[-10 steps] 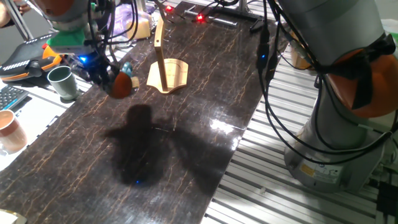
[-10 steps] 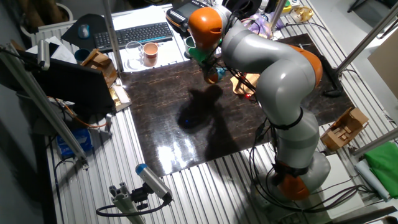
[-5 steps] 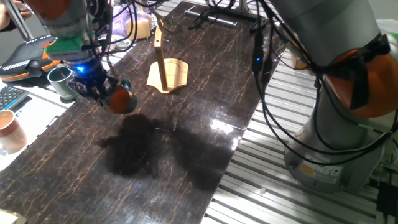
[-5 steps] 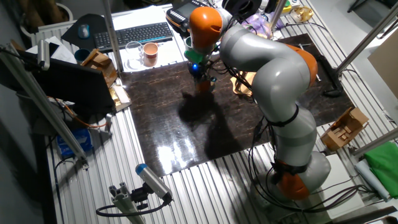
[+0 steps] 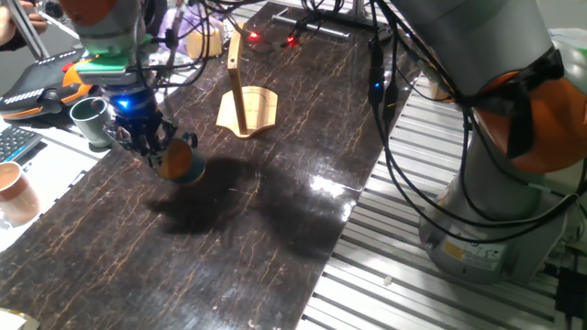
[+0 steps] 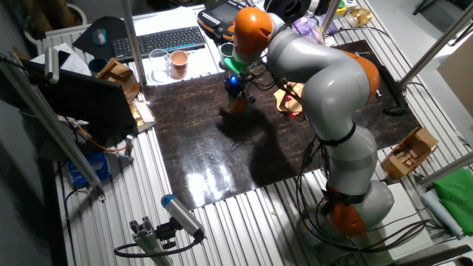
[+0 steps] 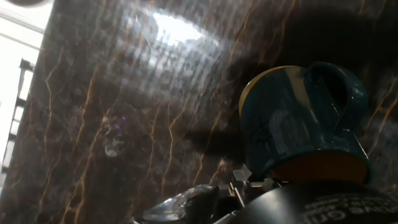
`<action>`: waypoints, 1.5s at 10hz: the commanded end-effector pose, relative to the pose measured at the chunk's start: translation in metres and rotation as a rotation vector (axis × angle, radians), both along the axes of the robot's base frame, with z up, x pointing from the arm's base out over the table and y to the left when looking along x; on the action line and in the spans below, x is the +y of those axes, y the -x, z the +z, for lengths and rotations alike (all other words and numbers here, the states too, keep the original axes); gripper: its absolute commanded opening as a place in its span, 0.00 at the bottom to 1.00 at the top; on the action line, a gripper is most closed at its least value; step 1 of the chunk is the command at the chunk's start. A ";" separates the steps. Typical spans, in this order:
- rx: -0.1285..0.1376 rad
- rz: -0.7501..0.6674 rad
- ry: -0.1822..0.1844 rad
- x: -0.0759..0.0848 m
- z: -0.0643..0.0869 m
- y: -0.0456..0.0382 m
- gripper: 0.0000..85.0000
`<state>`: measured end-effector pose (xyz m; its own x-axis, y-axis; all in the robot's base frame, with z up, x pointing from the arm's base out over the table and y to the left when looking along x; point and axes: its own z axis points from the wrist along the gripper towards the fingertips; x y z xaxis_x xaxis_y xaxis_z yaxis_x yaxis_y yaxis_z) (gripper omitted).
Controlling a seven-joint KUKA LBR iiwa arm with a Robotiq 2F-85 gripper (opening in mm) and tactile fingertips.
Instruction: Take the cup off the cup rack
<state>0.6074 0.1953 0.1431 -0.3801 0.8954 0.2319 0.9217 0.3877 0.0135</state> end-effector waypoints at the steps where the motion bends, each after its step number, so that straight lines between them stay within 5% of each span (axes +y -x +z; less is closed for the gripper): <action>1: 0.026 -0.011 -0.071 0.000 -0.001 0.0000 0.01; 10: 0.049 -0.087 -0.158 0.001 -0.013 -0.0026 0.01; 15: 0.036 -0.110 -0.188 0.001 -0.019 -0.0049 0.01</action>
<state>0.6123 0.1962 0.1239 -0.2714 0.8707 0.4102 0.9594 0.2787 0.0432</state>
